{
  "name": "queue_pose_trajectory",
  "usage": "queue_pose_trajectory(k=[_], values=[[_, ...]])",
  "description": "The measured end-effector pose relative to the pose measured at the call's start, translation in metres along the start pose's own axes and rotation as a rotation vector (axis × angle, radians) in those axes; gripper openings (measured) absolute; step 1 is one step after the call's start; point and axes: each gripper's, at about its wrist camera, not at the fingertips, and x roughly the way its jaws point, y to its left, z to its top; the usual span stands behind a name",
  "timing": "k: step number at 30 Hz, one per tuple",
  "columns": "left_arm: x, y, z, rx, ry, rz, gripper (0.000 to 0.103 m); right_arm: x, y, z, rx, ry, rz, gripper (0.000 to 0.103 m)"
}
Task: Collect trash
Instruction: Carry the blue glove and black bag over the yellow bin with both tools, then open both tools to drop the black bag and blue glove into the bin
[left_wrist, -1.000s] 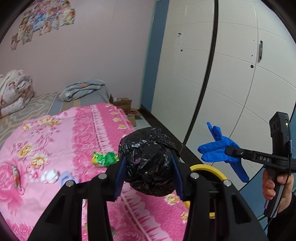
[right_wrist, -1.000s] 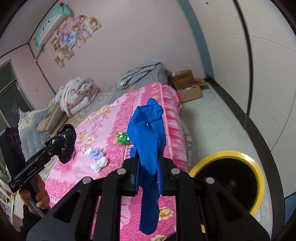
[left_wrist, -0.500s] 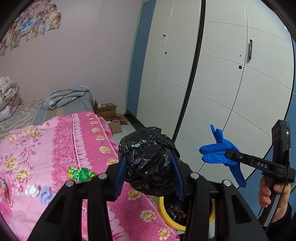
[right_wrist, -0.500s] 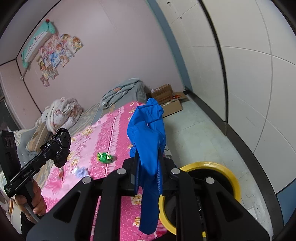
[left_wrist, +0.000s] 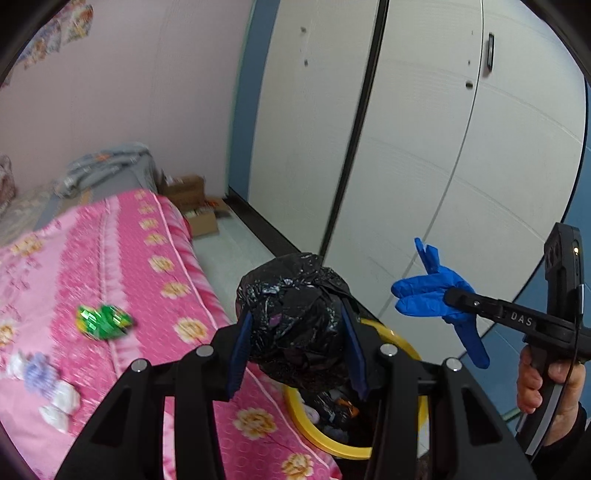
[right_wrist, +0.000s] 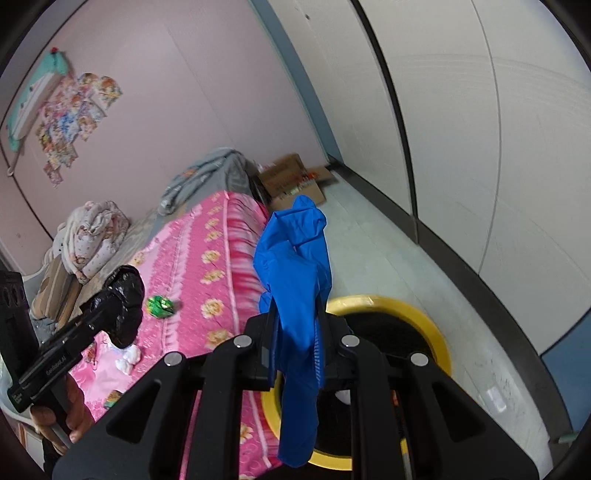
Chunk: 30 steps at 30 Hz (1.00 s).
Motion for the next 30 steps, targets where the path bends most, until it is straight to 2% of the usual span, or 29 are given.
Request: queue_pose_trajectory(k=[9,20,30], values=[[0.062,-0.022,-0.029,0.03,0.119,-0.027,0.042,0.039,-0.029,-0.022,0.038,0.069,-0.054,0.014],[0.112,-0.037,-0.064,0.035,0.237,-0.062,0.042,0.087,-0.054,-0.047,0.072,0.165,-0.096,0.015],[0.118,-0.046,-0.07,0.042,0.252,-0.088,0.043,0.091,-0.062,-0.054,0.084,0.166,-0.091,0.019]])
